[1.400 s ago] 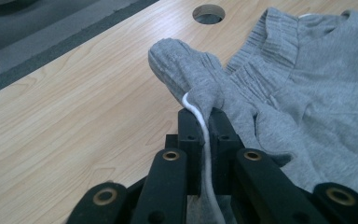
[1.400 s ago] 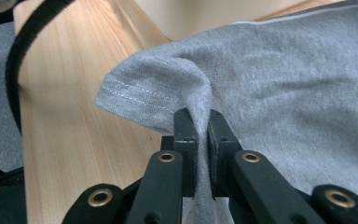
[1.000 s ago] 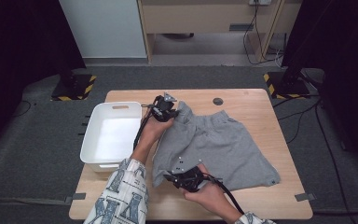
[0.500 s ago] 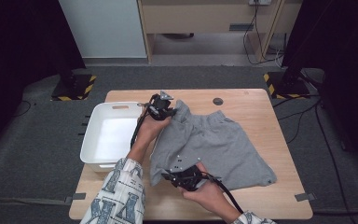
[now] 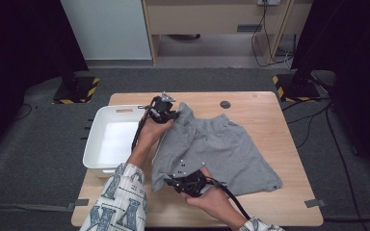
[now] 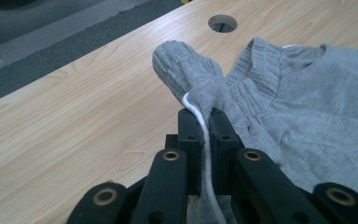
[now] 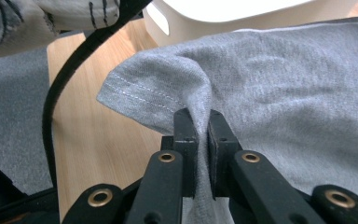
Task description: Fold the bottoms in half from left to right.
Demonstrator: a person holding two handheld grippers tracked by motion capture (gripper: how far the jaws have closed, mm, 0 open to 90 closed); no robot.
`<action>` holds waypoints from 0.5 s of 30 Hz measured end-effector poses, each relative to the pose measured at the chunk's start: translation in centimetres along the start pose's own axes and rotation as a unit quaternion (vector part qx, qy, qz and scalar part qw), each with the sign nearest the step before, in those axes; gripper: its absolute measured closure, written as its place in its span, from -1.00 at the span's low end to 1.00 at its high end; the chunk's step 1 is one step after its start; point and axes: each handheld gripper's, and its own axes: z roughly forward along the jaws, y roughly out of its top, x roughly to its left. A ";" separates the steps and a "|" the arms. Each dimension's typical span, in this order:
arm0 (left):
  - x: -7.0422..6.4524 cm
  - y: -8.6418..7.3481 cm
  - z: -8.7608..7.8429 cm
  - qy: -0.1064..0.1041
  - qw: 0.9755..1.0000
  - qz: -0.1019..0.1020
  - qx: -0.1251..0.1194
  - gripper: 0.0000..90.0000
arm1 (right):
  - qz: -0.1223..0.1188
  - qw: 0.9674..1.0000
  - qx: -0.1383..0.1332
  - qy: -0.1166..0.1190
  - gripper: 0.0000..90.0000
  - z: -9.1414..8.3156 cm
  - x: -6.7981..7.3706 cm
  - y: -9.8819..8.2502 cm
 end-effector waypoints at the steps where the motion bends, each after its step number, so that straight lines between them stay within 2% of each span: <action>1: 0.1 0.0 -0.1 0.000 1.000 0.000 0.002 0.90 | -0.001 1.000 -0.002 0.001 0.90 0.0 0.1 0.2; 15: 1.2 0.4 -1.8 -0.011 1.000 0.002 0.004 0.90 | 0.003 1.000 -0.018 0.010 0.90 0.4 0.8 2.0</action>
